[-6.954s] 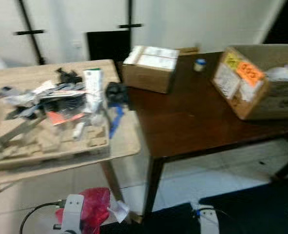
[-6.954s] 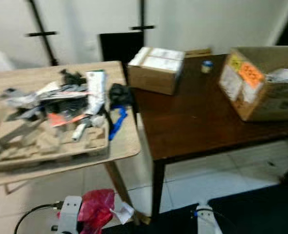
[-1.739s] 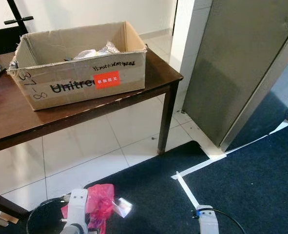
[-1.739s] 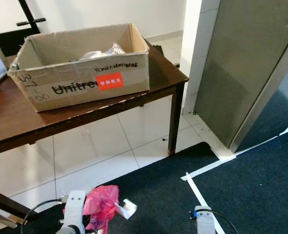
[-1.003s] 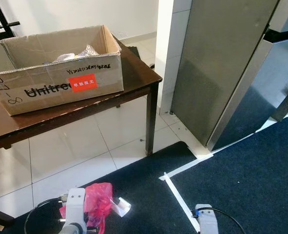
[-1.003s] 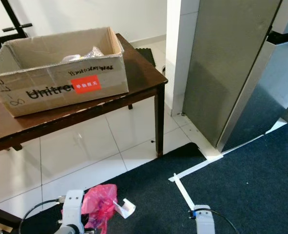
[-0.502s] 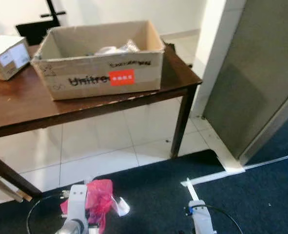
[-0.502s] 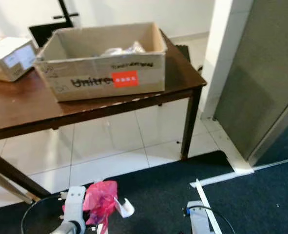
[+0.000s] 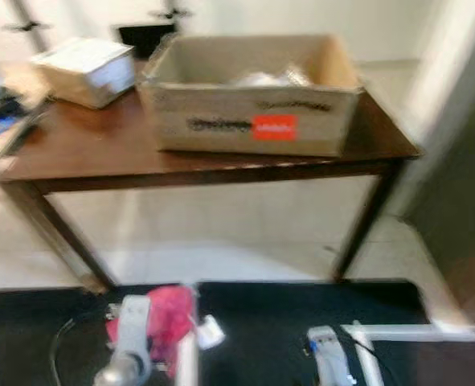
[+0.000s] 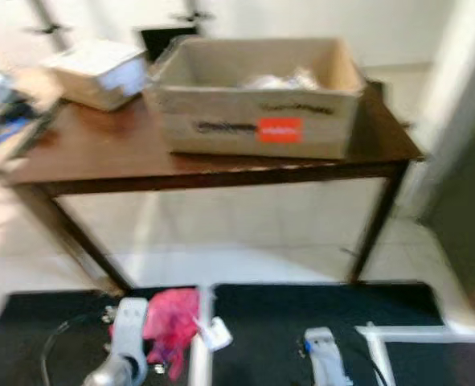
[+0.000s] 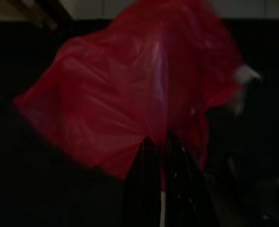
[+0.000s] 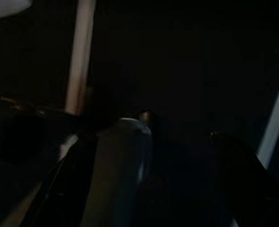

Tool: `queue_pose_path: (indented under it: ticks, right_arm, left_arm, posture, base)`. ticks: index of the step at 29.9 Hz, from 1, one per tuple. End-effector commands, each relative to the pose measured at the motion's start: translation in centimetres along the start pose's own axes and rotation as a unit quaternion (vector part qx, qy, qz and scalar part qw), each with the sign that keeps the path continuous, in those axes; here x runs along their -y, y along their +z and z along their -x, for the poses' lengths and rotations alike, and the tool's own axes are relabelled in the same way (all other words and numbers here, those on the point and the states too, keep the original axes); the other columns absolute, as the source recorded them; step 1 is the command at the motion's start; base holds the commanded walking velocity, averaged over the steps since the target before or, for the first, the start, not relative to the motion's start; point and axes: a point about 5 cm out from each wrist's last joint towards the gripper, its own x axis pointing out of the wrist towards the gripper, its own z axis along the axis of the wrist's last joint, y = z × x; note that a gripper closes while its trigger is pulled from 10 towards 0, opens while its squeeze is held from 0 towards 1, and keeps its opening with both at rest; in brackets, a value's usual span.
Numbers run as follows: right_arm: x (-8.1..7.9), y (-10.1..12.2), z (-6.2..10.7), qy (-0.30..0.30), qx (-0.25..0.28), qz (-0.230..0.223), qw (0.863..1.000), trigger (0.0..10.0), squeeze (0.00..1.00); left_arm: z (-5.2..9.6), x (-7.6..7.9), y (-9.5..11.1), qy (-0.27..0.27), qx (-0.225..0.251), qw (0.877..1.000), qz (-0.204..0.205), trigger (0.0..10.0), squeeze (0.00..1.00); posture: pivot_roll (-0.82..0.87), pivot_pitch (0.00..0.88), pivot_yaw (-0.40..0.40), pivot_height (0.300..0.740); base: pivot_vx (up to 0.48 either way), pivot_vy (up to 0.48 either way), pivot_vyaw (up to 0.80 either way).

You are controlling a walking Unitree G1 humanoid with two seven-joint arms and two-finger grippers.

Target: Picking trash to rubbish bin

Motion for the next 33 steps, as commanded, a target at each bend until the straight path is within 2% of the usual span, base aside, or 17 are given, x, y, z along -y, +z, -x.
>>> queue_pose_path:
  ticks: [1,2,6,27,33]
  right_arm:
    - [0.07,-0.7,0.08,-0.023,-0.009,-0.023,0.999,10.0,0.0]
    - [0.2,-0.71,0.1,-0.028,-0.008,-0.033,0.999,10.0,0.0]
    - [0.19,-0.8,0.11,-0.028,-0.011,-0.022,0.999,10.0,0.0]
    - [-0.13,-1.12,0.12,-0.03,-0.012,-0.03,0.999,10.0,0.0]
    - [-0.12,-1.12,0.12,-0.031,-0.012,-0.032,0.999,10.0,0.0]
  left_arm:
    - [0.19,-0.4,-0.39,0.001,-0.006,1.0,0.0,10.0,0.0]
    - [0.17,-0.38,-0.32,0.0,-0.004,1.0,0.0,10.0,0.0]
    - [0.05,-0.32,0.01,-0.005,-0.004,1.0,-0.011,10.0,0.0]
    - [-0.05,-0.22,0.19,-0.019,-0.008,1.0,-0.008,10.0,0.0]
    - [-0.03,-0.21,0.19,-0.022,-0.006,1.0,-0.006,10.0,0.0]
  posture:
    - [-0.07,0.114,0.057,0.74]
    - [-0.07,0.115,0.057,0.74]
    - [-0.07,0.111,0.065,0.74]
    - [-0.06,0.1,0.073,0.74]
    - [-0.07,0.101,0.074,0.74]
  base:
    - [0.0,0.0,0.0]
    - [0.0,0.0,0.0]
    - [0.0,0.0,0.0]
    - [0.0,0.0,0.0]
    - [0.307,0.0,0.0]
